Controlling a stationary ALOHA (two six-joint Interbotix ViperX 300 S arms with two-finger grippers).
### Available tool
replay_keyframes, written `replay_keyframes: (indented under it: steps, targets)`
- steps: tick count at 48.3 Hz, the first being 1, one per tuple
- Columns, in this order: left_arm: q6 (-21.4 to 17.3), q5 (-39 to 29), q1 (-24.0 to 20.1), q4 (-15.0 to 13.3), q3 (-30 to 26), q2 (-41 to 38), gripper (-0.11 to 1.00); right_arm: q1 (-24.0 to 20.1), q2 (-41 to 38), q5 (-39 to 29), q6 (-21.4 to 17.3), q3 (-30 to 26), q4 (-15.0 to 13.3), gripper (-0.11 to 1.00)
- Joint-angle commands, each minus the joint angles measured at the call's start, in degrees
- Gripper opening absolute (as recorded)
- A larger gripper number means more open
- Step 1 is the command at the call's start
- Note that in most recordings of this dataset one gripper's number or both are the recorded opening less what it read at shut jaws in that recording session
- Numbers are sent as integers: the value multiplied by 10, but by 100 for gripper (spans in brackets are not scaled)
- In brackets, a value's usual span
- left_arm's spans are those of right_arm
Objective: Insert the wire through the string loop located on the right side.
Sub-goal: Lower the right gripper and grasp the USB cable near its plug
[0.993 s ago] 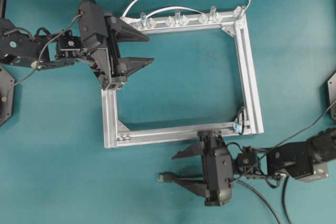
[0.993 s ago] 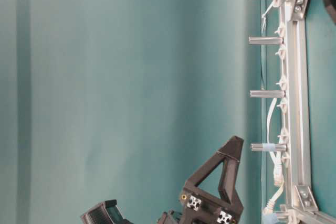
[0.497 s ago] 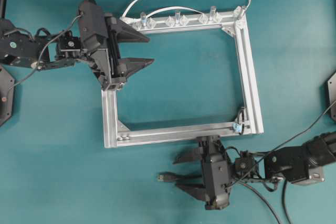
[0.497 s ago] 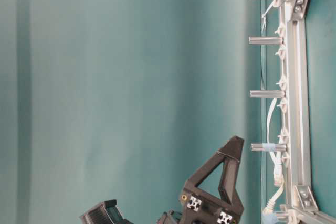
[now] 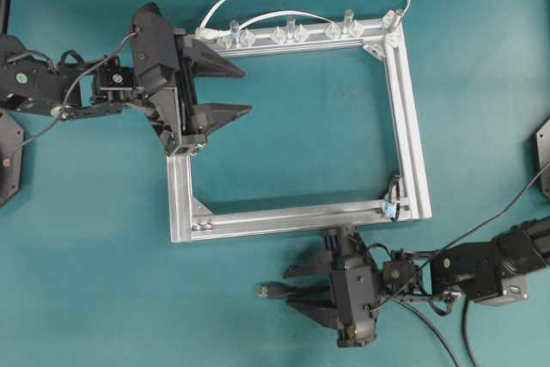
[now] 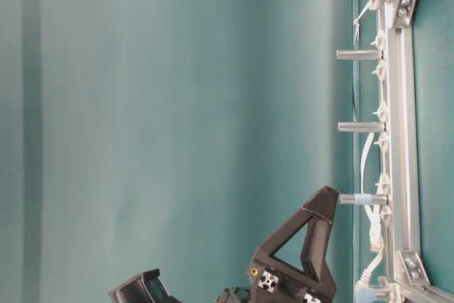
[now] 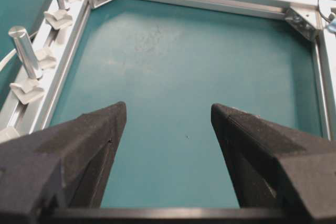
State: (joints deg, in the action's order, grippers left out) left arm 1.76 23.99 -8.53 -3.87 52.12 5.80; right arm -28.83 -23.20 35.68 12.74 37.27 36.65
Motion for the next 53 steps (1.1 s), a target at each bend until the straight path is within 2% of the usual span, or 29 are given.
replay_keyframes:
  steps: [1,3,7,9,44,53]
  targets:
    - [4,3,4,2,-6,12,76,-1,5,-7,1,-4,-1,50]
    - [4,3,4,1,-7,13,76,-2,5,-11,2,-5,-1,44]
    - [4,3,4,2,-7,13,76,-1,5,-19,3,-4,-1,23]
    - [4,3,5,2,-8,13,76,-1,5,-24,3,-5,-1,16]
    - [4,3,7,2,-10,13,76,7,27,-37,3,-11,0,15]
    - [4,3,7,2,-10,13,76,21,62,-76,4,-10,0,15]
